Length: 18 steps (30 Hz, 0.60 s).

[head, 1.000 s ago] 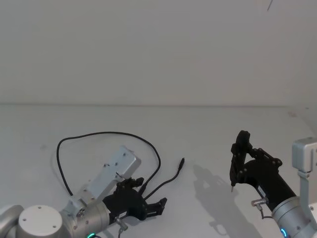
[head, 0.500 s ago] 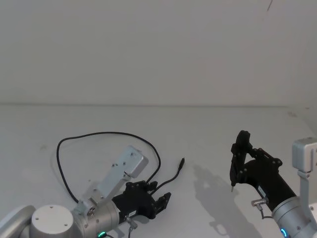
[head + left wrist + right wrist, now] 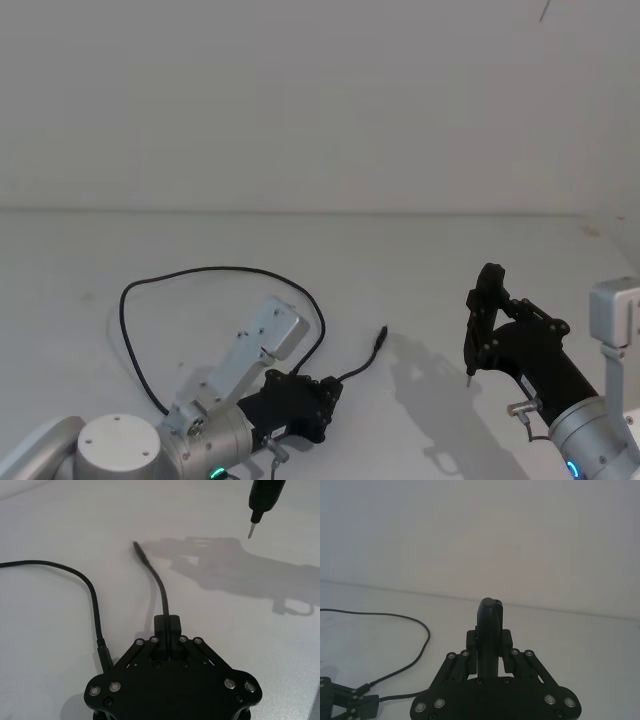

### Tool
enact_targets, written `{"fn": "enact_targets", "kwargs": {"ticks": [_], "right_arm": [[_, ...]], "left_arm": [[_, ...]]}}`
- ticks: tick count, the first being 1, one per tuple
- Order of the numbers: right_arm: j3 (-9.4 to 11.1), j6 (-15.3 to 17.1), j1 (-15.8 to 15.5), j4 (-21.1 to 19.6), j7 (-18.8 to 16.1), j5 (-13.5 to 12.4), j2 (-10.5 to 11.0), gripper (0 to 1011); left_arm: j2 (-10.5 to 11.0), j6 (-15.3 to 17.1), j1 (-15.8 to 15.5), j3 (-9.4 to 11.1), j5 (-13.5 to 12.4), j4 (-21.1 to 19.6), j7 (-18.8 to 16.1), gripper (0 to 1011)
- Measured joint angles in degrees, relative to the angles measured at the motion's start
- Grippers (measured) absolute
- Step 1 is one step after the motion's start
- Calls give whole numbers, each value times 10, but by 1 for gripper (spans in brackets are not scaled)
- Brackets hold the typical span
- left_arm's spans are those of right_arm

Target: Pick up the data cable with the one hand.

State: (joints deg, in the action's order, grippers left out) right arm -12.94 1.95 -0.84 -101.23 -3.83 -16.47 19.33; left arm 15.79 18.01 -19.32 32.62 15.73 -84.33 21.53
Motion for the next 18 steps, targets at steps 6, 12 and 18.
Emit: {"fn": "enact_targets", "kwargs": {"ticks": [6,12,18], "right_arm": [[0,0,0,0,0,0,0,279],[0,0,0,0,0,0,0,279],[0,0,0,0,0,0,0,279]], "left_arm": [[-1,0,4,-5,-2,-6,0,39],[11,4,12,-12,0,-27,8,39],[33,15,26,-19,8,-56,20,39]]}}
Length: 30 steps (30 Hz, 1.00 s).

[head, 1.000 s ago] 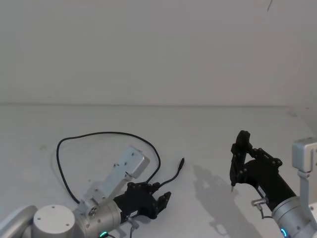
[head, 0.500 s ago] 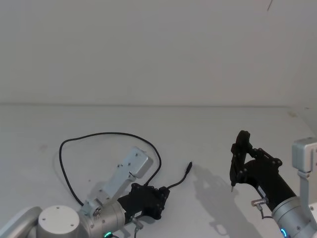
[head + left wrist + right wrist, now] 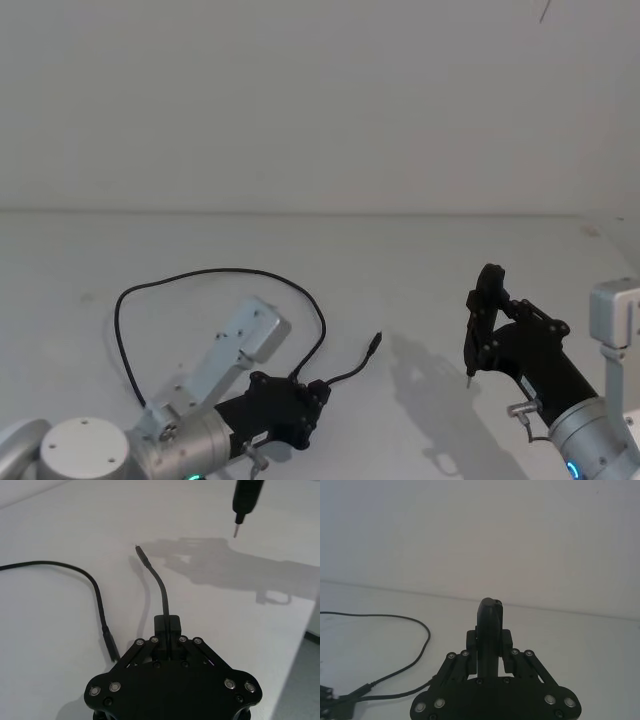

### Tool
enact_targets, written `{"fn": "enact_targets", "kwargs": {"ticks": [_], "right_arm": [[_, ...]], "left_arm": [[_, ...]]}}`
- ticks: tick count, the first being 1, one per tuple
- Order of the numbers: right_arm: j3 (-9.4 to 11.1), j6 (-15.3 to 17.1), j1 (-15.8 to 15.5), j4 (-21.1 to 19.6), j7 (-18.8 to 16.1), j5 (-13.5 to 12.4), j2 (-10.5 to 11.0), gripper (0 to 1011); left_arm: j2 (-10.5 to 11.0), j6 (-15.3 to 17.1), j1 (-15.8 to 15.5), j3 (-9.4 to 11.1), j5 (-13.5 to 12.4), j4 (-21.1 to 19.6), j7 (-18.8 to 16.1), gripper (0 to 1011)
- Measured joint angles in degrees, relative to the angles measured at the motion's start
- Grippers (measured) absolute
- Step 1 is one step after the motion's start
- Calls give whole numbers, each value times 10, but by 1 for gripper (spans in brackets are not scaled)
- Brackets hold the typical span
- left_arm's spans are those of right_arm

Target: Pick up the data cable with the one hand.

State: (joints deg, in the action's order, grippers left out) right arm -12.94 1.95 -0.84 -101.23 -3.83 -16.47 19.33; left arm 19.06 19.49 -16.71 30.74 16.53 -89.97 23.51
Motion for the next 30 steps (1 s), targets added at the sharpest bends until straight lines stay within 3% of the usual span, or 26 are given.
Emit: {"fn": "enact_targets", "kwargs": {"ticks": [14,30], "right_arm": [[0,0,0,0,0,0,0,279],[0,0,0,0,0,0,-1,279]], "left_arm": [[50,18,35,-19,19,-68,14,39],[60,-3,36,-30,30,-91,11,39]]}}
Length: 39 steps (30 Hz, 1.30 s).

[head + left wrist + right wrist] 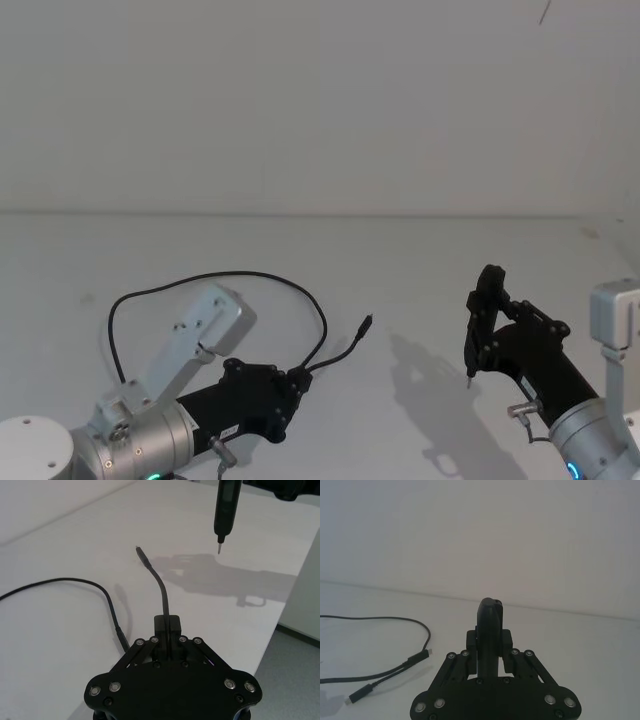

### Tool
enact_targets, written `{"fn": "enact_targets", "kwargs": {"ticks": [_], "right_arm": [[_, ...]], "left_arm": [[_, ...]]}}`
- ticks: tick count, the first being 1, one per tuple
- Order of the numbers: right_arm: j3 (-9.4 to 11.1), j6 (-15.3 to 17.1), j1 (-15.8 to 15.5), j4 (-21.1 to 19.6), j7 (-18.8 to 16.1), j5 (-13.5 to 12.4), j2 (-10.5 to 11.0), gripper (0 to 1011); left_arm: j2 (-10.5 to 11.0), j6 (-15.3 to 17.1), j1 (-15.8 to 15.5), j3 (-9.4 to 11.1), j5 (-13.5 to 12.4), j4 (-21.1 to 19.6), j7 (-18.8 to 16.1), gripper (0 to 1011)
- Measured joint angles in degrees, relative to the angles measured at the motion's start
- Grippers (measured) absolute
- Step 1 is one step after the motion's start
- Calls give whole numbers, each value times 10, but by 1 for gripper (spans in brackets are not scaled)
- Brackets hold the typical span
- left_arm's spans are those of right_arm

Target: Pick up the data cable with the one hand.

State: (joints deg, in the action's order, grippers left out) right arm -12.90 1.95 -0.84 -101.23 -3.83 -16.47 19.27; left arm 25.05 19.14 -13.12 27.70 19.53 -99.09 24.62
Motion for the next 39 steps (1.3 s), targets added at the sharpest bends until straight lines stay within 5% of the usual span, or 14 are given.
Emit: {"fn": "enact_targets", "kwargs": {"ticks": [39], "right_arm": [[16,6,70,48,-25,-68,-83,279]], "left_arm": [[2,-12,-5,-4,7,-8,-1,39]]}}
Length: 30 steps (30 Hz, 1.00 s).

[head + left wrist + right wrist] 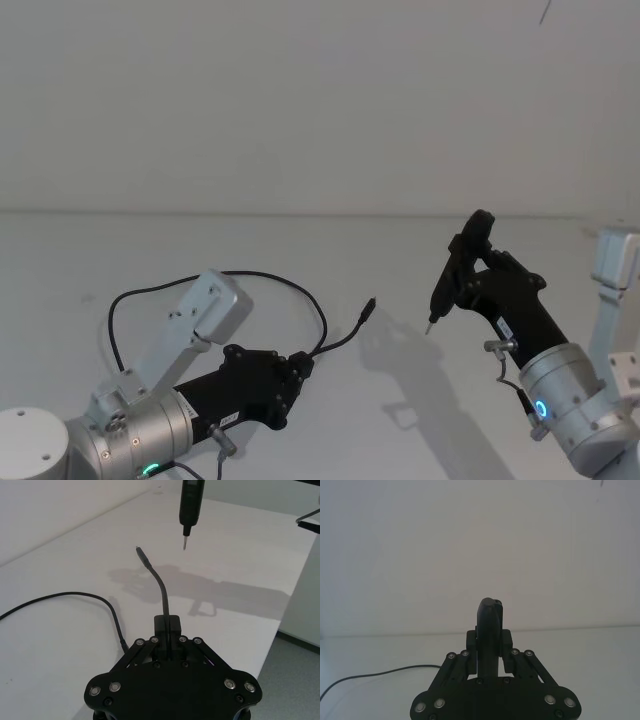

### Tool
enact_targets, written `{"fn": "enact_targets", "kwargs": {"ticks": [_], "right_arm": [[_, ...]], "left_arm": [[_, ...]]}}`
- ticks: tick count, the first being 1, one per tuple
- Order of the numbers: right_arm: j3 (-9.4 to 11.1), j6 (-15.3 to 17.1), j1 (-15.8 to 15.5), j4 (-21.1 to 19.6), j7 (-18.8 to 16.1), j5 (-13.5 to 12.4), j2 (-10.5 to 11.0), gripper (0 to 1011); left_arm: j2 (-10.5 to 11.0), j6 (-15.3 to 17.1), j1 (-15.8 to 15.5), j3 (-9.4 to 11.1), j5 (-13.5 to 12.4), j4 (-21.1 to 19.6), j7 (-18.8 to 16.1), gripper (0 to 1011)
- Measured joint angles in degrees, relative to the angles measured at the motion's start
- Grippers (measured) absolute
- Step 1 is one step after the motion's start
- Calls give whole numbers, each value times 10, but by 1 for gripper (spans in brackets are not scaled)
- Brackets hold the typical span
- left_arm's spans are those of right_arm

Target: Pick up the data cable with the one hand.

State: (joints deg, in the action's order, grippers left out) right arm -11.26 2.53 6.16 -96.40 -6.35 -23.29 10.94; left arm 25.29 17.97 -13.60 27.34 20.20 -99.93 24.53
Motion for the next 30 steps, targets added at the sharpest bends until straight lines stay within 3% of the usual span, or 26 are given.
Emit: {"fn": "enact_targets", "kwargs": {"ticks": [8,30], "right_arm": [[-4,-11,6,13,-21,-3,-6,279],[-24,-81,36,58,-78,1,-19,279]], "left_arm": [[0,0,0,0,0,0,0,39],[0,0,0,0,0,0,0,39]]}}
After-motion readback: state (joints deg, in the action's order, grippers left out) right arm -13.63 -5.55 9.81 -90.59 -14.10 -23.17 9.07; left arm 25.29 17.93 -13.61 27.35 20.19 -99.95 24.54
